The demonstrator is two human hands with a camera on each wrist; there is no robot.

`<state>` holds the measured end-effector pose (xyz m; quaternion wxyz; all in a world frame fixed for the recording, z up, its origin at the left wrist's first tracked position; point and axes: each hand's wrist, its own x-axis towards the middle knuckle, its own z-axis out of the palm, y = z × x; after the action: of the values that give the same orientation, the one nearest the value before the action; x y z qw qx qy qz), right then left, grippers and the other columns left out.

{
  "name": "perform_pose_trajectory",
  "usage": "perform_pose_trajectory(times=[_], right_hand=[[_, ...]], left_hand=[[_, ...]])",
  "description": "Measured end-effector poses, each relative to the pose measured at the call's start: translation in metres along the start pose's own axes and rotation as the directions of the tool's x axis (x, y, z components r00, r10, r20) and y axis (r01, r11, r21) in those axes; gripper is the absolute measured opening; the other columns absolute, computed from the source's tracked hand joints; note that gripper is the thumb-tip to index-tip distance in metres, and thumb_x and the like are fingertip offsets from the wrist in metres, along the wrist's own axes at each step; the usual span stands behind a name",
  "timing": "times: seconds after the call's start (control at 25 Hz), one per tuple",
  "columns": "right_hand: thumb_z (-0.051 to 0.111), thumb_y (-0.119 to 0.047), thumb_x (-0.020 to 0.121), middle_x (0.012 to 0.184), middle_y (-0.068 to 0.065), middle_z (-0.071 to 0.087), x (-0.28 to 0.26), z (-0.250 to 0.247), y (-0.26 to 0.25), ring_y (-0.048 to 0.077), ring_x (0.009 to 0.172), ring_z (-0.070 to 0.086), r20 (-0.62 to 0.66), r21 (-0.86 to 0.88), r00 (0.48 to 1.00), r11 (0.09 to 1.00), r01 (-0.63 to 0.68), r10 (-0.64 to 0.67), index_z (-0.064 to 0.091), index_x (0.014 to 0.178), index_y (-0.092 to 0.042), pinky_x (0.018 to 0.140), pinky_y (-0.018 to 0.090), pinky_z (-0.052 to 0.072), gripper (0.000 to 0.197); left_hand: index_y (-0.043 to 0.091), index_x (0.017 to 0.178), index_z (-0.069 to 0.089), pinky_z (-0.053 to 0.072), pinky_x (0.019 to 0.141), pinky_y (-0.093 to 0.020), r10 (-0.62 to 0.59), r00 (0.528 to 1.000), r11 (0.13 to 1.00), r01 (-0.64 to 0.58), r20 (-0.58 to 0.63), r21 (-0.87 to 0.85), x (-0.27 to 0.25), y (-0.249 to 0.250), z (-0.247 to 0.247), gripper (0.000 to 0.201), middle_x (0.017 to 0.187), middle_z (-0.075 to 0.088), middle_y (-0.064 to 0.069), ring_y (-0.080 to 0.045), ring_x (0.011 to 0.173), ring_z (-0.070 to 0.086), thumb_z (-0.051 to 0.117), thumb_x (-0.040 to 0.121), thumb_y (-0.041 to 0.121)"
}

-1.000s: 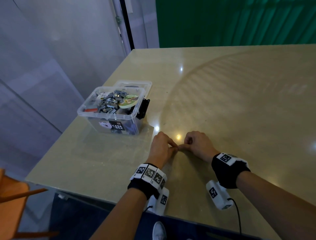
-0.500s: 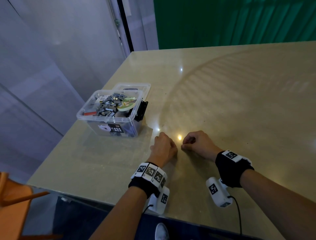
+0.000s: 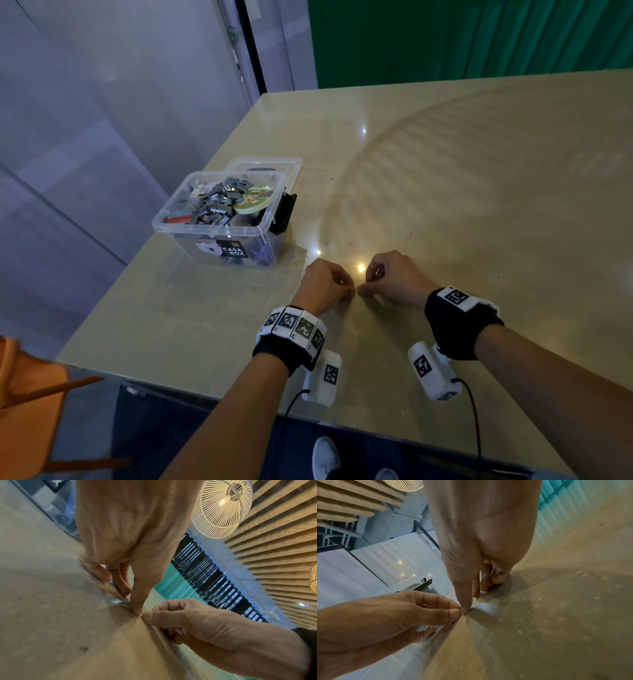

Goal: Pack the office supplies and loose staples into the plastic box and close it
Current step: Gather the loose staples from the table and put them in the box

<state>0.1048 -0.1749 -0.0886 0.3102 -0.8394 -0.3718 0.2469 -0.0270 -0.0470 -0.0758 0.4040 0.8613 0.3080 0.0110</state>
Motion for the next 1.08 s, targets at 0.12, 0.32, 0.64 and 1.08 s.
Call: perform_pose_trajectory(times=[0.12, 0.32, 0.64, 1.08], right_hand=[[0.092, -0.032, 0.066, 0.084, 0.003, 0.07, 0.0, 0.001, -0.001, 0.018, 0.078, 0.065, -0.015, -0.004, 1.0, 1.0, 0.016, -0.016, 0.071, 0.081, -0.015, 0.065, 0.032, 0.052, 0.03], [0.091, -0.032, 0.066, 0.082, 0.003, 0.069, 0.0, 0.0, -0.001, 0.019, 0.077, 0.065, -0.028, -0.005, 0.999, 1.0, 0.021, -0.022, 0.07, 0.079, -0.016, 0.069, 0.036, 0.054, 0.03], [0.085, -0.028, 0.079, 0.081, -0.002, 0.069, -0.003, 0.0, 0.01, 0.012, 0.077, 0.063, -0.032, 0.06, 0.998, 0.997, 0.054, -0.052, 0.071, 0.082, -0.017, 0.062, 0.022, 0.043, 0.018], [0.081, -0.019, 0.082, 0.085, 0.001, 0.073, -0.005, -0.006, 0.008, 0.012, 0.083, 0.067, 0.01, 0.118, 0.997, 0.99, 0.073, -0.075, 0.076, 0.089, -0.01, 0.069, 0.021, 0.047, 0.012]], left_hand=[[0.021, 0.091, 0.08, 0.053, 0.073, -0.02, 0.007, 1.0, 1.0, -0.007, -0.011, 0.016, -0.003, -0.001, -0.001, 0.012, 0.092, 0.071, -0.002, -0.013, 0.087, 0.066, 0.081, 0.08, 0.021], [0.015, 0.098, 0.08, 0.044, 0.077, -0.02, 0.062, 0.996, 0.988, -0.052, -0.065, 0.145, -0.01, 0.009, 0.0, 0.018, 0.092, 0.06, 0.005, -0.008, 0.086, 0.055, 0.08, 0.081, 0.02], [0.011, 0.098, 0.074, 0.05, 0.091, -0.036, 0.067, 0.994, 0.972, -0.045, -0.088, 0.23, -0.013, 0.011, 0.012, 0.017, 0.1, 0.05, 0.005, -0.016, 0.097, 0.056, 0.072, 0.088, 0.024], [0.003, 0.089, 0.064, 0.052, 0.084, -0.043, 0.074, 0.997, 0.955, -0.076, 0.018, 0.286, -0.008, 0.008, 0.01, 0.017, 0.103, 0.051, -0.012, -0.021, 0.09, 0.054, 0.06, 0.092, 0.02]])
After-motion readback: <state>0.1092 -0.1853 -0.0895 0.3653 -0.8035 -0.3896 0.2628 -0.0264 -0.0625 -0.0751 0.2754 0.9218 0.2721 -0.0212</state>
